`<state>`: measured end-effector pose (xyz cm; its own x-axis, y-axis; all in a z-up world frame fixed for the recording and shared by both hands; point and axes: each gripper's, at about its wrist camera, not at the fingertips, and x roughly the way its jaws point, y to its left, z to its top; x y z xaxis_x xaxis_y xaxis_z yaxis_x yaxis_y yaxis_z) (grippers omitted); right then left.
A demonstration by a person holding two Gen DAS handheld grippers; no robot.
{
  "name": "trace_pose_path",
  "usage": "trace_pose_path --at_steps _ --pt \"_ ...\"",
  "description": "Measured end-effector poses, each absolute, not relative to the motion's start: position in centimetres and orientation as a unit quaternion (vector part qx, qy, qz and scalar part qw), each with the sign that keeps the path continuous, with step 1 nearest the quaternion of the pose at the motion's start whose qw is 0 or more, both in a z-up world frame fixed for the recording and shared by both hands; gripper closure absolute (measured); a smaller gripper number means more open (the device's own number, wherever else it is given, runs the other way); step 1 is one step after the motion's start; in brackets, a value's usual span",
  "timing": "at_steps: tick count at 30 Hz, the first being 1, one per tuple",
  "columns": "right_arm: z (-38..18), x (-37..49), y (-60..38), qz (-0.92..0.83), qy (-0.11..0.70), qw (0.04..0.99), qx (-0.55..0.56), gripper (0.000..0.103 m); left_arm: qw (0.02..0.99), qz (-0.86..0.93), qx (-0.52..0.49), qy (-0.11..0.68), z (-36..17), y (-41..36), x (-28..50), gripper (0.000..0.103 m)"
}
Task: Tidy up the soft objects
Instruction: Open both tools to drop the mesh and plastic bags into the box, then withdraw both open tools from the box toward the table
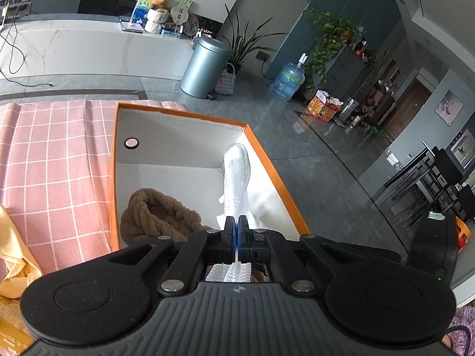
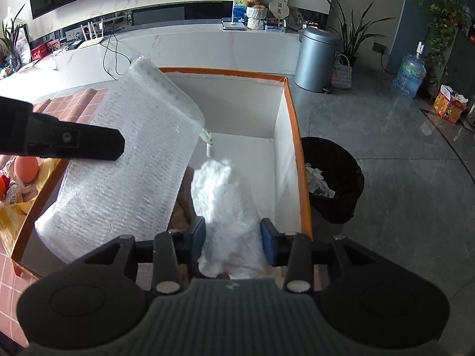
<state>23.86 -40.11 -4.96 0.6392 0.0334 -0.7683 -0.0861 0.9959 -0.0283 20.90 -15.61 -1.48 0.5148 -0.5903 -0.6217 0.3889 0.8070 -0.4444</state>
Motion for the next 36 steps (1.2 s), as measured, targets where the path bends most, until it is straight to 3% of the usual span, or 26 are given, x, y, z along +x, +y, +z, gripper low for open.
trace_pose_path --at_steps 13,17,19,21,24,27,36 --pt "-2.2 21.9 -39.5 0.024 0.364 0.926 -0.098 0.047 0.857 -0.277 -0.057 0.432 -3.0 -18.2 21.2 0.102" --pt "-2.2 21.6 -39.3 0.026 0.361 0.927 -0.103 0.044 0.858 -0.267 -0.031 0.438 -3.3 -18.8 21.1 0.096" --pt "-2.3 21.5 -39.1 0.026 0.361 0.926 -0.110 0.042 0.859 -0.260 -0.024 0.441 -3.4 -18.8 21.1 0.087" --pt "-2.5 21.4 -39.0 0.027 0.362 0.925 -0.112 0.041 0.860 -0.255 -0.022 0.441 -3.3 -18.6 21.0 0.065" --pt "-2.6 21.2 -39.0 0.026 0.364 0.924 -0.111 0.040 0.864 -0.247 -0.023 0.438 -3.1 -18.2 20.8 0.042" --pt "-2.4 21.1 -39.1 0.021 0.361 0.926 -0.111 0.038 0.871 -0.242 -0.025 0.426 -2.6 -17.7 20.4 0.032" --pt "-1.1 19.7 -39.2 0.010 0.339 0.934 -0.109 0.027 0.895 -0.233 -0.084 0.371 0.2 -14.1 18.8 0.022"
